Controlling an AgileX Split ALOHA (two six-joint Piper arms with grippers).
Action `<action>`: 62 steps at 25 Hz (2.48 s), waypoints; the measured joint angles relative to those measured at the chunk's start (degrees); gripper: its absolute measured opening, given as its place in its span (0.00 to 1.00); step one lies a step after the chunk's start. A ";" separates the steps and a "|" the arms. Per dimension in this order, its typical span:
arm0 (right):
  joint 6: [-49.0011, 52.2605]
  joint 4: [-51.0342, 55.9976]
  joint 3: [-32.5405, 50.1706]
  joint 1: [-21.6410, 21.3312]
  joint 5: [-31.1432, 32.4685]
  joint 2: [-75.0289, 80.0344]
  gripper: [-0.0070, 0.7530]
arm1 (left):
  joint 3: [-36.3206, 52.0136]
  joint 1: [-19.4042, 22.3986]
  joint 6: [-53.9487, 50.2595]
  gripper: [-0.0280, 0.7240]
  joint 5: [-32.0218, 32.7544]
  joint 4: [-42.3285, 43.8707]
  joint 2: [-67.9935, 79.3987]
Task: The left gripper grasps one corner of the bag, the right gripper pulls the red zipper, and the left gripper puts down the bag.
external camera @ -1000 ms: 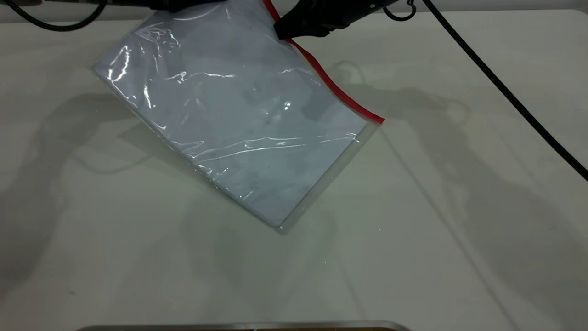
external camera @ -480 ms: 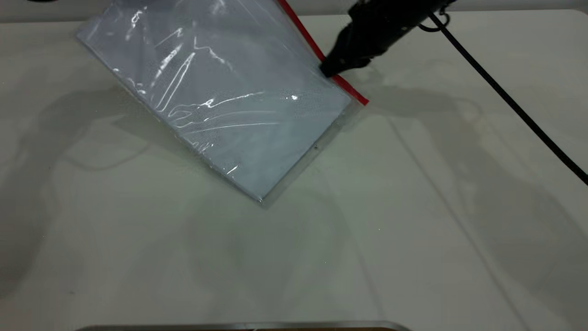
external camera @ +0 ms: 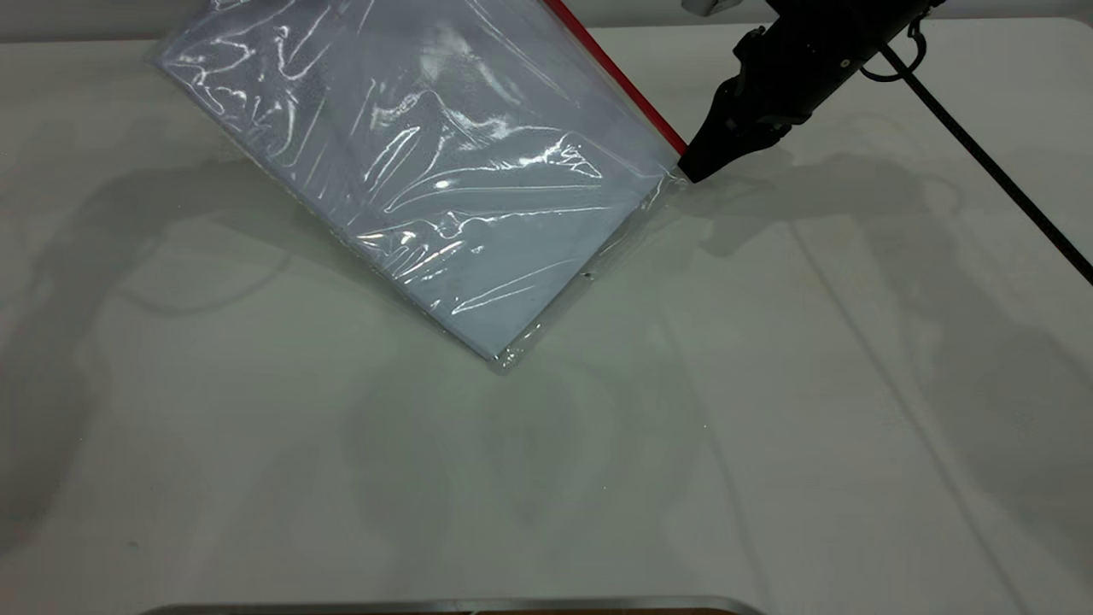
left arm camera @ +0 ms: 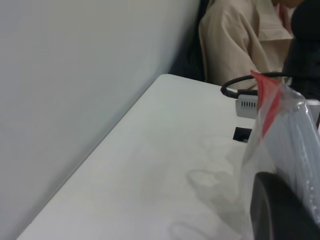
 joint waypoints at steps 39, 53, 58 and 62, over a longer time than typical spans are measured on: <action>41.25 -7.90 1.31 -1.37 21.87 -53.65 0.64 | -0.44 12.78 -69.27 0.60 1.66 23.39 -18.59; 64.79 -34.11 37.38 -1.37 21.87 -92.07 0.64 | 12.70 12.77 -93.02 0.57 1.87 69.73 -58.69; 70.27 -39.86 58.97 -1.37 21.31 -101.81 0.64 | 31.69 12.66 -94.54 0.57 1.87 69.97 -69.93; 71.77 -43.54 73.45 -1.37 16.77 -109.02 0.64 | 47.56 12.66 -95.20 0.57 1.87 71.10 -78.03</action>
